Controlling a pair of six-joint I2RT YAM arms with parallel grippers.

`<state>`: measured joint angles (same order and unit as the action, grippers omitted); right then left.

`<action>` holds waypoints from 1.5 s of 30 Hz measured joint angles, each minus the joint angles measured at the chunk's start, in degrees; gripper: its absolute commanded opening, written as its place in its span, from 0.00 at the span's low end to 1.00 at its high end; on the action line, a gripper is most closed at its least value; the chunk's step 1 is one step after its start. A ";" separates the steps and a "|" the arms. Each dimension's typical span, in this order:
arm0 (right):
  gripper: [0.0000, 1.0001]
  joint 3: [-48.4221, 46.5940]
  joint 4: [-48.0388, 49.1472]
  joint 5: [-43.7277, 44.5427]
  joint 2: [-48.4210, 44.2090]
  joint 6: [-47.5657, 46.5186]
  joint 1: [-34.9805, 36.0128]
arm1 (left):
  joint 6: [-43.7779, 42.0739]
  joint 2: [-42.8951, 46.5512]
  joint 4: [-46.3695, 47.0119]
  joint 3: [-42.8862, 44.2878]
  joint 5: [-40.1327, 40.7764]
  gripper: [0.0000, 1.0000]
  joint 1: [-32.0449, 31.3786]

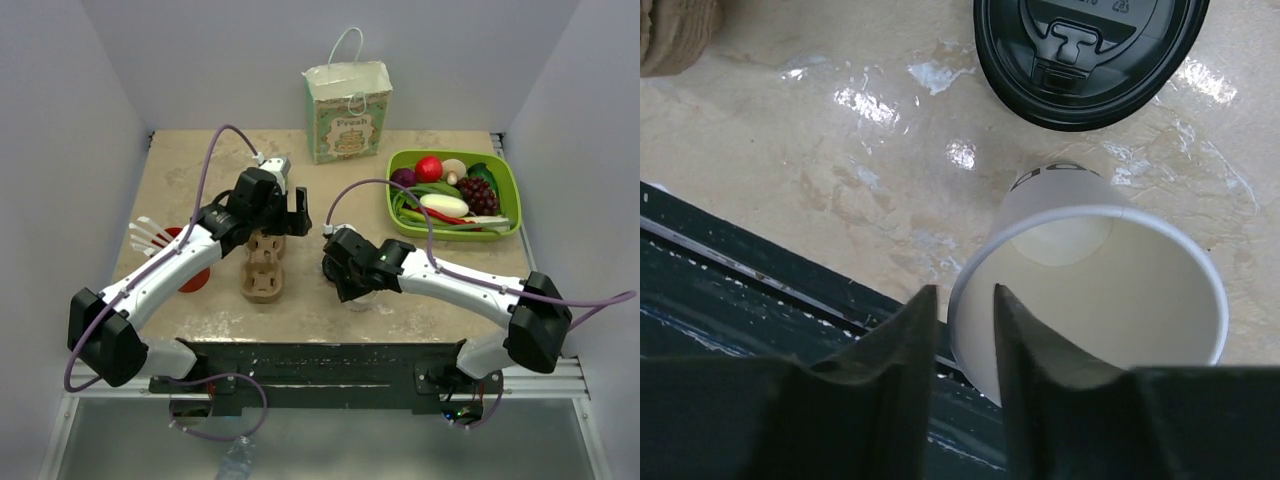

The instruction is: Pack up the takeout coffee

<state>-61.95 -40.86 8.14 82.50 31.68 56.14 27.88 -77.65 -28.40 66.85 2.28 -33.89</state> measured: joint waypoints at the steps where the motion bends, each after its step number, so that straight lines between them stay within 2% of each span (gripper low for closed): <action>1: 0.46 -0.26 -0.50 0.15 0.17 0.35 0.00 | -0.02 -0.04 0.02 0.00 0.00 1.00 0.00; 5: 0.56 -3.02 -2.25 0.33 0.02 1.07 0.00 | -0.02 -0.04 0.04 0.00 -0.11 1.00 0.00; 7: 0.64 -5.46 -2.62 0.72 -0.57 0.87 0.00 | -0.04 -0.04 0.09 0.00 -0.17 1.00 0.00; 8: 0.71 -6.88 -2.69 1.55 -0.90 0.52 0.00 | -0.02 -0.04 0.11 0.00 -0.28 1.00 0.00; 12: 0.77 -12.98 -2.34 4.35 -1.36 -1.51 -0.66 | -0.04 -0.20 0.44 0.00 -0.33 1.00 0.00; 15: 0.75 -15.89 -0.70 3.28 -1.14 -3.87 -4.72 | -0.04 -0.66 0.50 0.07 -0.33 1.00 0.00; 19: 0.72 -16.00 1.09 -0.22 1.84 -7.56 -14.99 | -0.02 -1.05 0.59 0.07 -0.31 1.00 0.00; 24: 0.58 -14.86 2.47 -2.97 9.86 -13.81 -22.82 | -0.04 -1.27 1.05 0.07 -0.33 1.00 0.00; 27: 0.48 -15.08 2.27 -5.49 14.67 -16.96 -23.96 | -0.07 -1.38 1.33 0.07 -0.42 1.00 0.00; 35: 0.45 -16.79 1.07 -8.17 24.68 -24.48 -24.06 | -0.09 -2.58 1.84 0.07 -1.29 1.00 0.00; 45: 0.46 -16.79 1.46 -12.07 25.59 -28.24 -24.06 | -0.09 -4.04 1.84 0.07 -1.62 1.00 0.00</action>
<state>-78.74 -39.40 -3.92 108.09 3.44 32.08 27.79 -81.69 -26.57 66.92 0.67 -33.89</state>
